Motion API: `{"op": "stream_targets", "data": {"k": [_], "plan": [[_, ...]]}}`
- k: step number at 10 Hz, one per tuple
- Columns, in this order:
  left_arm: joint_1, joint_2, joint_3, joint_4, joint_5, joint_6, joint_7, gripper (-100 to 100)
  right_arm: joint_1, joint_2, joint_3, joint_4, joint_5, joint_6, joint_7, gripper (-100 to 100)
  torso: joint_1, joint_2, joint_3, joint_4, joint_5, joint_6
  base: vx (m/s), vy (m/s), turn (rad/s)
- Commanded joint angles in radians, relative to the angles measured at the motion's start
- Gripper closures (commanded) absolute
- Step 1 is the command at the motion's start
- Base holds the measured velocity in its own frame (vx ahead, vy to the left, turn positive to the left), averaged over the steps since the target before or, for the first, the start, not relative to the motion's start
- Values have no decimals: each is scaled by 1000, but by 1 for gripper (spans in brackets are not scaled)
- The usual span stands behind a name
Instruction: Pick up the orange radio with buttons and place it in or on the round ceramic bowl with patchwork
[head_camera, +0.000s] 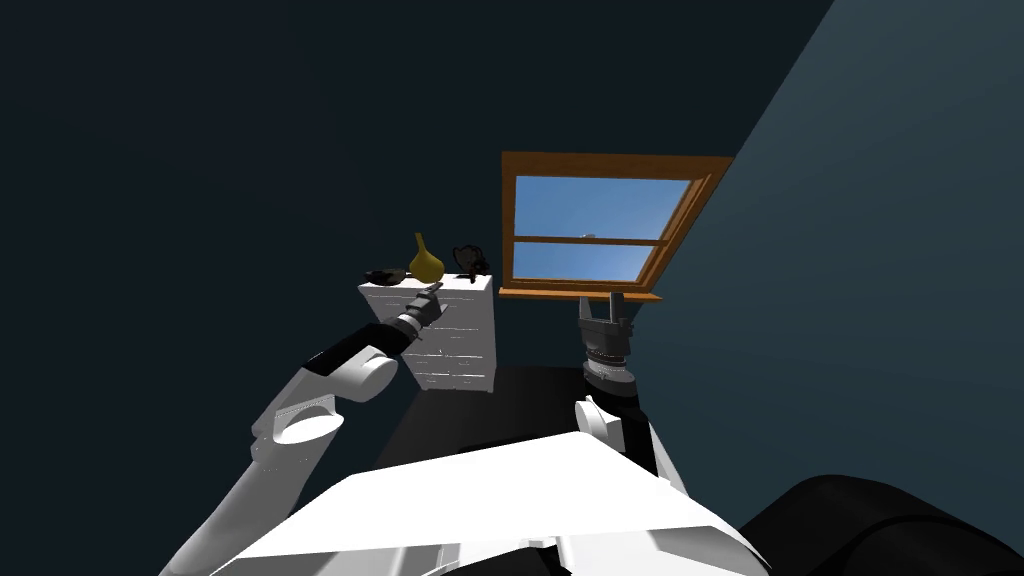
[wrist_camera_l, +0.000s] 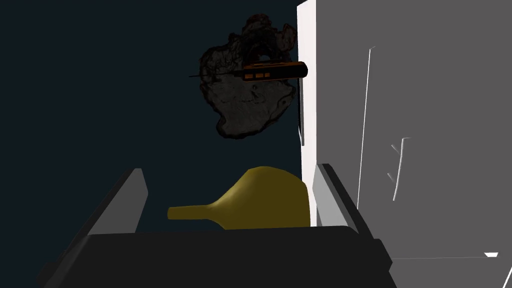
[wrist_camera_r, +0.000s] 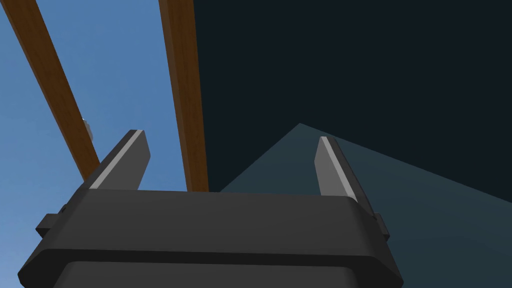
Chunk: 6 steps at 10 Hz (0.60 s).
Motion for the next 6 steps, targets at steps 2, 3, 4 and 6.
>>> {"op": "stream_targets", "data": {"k": [2, 3, 4, 6], "plan": [[-48, 33, 3, 5, 29, 77, -17, -100, 0, 0, 0, 0, 0, 0, 0, 0, 0, 0, 0, 0, 0, 0, -3, 2, -62], [-48, 33, 3, 5, 29, 105, -17, -100, 0, 0, 0, 0, 0, 0, 0, 0, 0, 0, 0, 0, 0, 1, -3, 7, -128], [-48, 33, 3, 5, 29, 135, -17, -100, 0, 0, 0, 0, 0, 0, 0, 0, 0, 0, 0, 0, 0, 0, 0, 5, 1], [-92, 64, 6, 12, 55, 188, -32, -100, 0, 0, 0, 0, 0, 0, 0, 0, 0, -1, 0, 0, 0, 1, 1, 8, -141]]}}
